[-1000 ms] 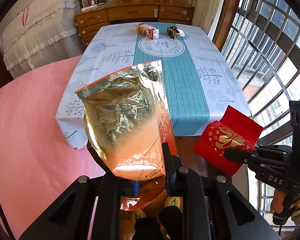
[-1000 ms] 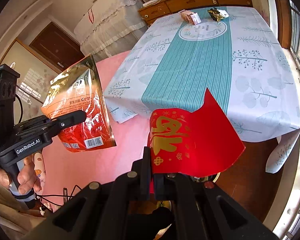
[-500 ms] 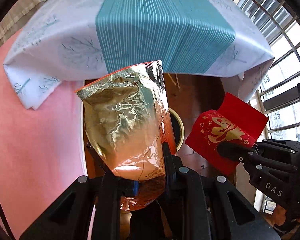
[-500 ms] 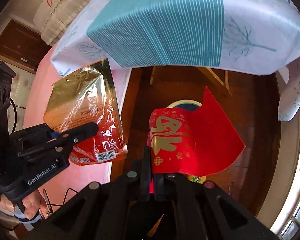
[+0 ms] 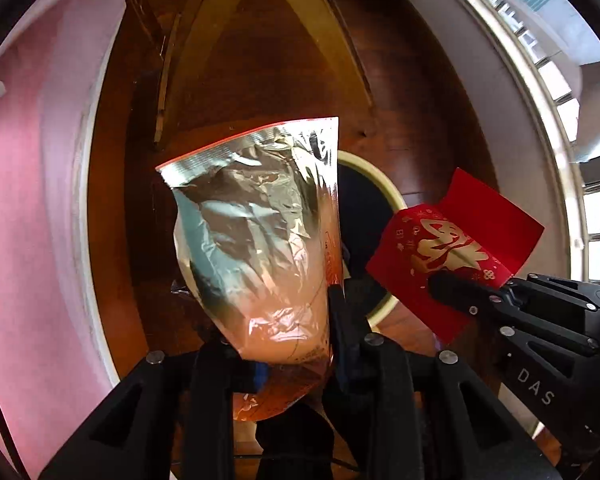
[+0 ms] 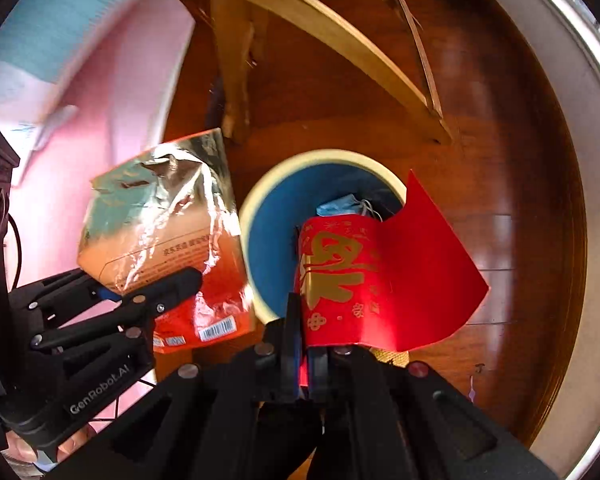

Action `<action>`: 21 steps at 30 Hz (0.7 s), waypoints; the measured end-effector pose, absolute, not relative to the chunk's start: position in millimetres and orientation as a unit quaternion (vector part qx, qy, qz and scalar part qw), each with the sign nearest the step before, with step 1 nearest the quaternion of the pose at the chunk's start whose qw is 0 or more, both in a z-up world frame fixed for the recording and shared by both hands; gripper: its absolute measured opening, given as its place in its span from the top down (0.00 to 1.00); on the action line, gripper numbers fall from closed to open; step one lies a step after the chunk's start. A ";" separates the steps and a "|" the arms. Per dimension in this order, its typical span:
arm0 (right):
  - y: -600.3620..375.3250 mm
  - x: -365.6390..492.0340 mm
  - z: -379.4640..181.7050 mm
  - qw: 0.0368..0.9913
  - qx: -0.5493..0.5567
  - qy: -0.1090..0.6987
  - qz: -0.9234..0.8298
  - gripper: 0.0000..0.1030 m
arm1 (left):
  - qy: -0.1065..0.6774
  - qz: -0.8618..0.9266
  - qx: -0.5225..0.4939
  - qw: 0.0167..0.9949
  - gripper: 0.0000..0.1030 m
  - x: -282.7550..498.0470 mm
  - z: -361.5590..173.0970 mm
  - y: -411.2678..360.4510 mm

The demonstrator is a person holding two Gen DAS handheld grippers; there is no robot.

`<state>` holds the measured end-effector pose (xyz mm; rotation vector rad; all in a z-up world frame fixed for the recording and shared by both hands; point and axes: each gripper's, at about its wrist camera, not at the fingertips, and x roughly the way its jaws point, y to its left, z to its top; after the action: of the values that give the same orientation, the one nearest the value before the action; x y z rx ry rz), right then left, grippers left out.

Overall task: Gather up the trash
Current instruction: 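Carry the envelope and snack bag over the bin and open both tools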

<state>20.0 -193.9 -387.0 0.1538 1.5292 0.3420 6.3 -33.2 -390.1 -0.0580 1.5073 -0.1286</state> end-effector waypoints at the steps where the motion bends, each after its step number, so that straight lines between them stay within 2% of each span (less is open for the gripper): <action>1: -192.2 22.8 -394.3 0.704 0.068 0.691 0.153 0.98 | 0.686 -0.054 -0.024 0.725 0.75 7.6 -399.4 -32.8; 4: -191.3 26.4 -409.8 0.698 0.057 0.697 0.154 0.98 | 0.700 -0.045 -0.026 0.712 0.62 16.1 -424.2 -35.0; 6: -190.7 31.2 -416.0 0.694 0.053 0.702 0.153 0.98 | 0.705 -0.040 -0.033 0.707 0.41 16.3 -436.1 -33.8; 11: -185.4 34.1 -426.3 0.685 0.042 0.710 0.158 0.98 | 0.707 -0.021 -0.043 0.705 0.31 14.9 -442.5 -23.9; 17: -168.5 45.6 -439.1 0.676 0.026 0.717 0.168 0.97 | 0.699 0.007 -0.057 0.713 0.29 4.4 -434.8 -7.7; 21: -156.9 51.8 -443.6 0.670 0.020 0.724 0.164 0.96 | 0.690 0.028 -0.062 0.721 0.23 7.7 -429.7 4.1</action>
<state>51.8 -156.9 -443.6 0.0448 1.6311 0.3705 7.7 4.1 -429.7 -0.1373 1.5244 0.0614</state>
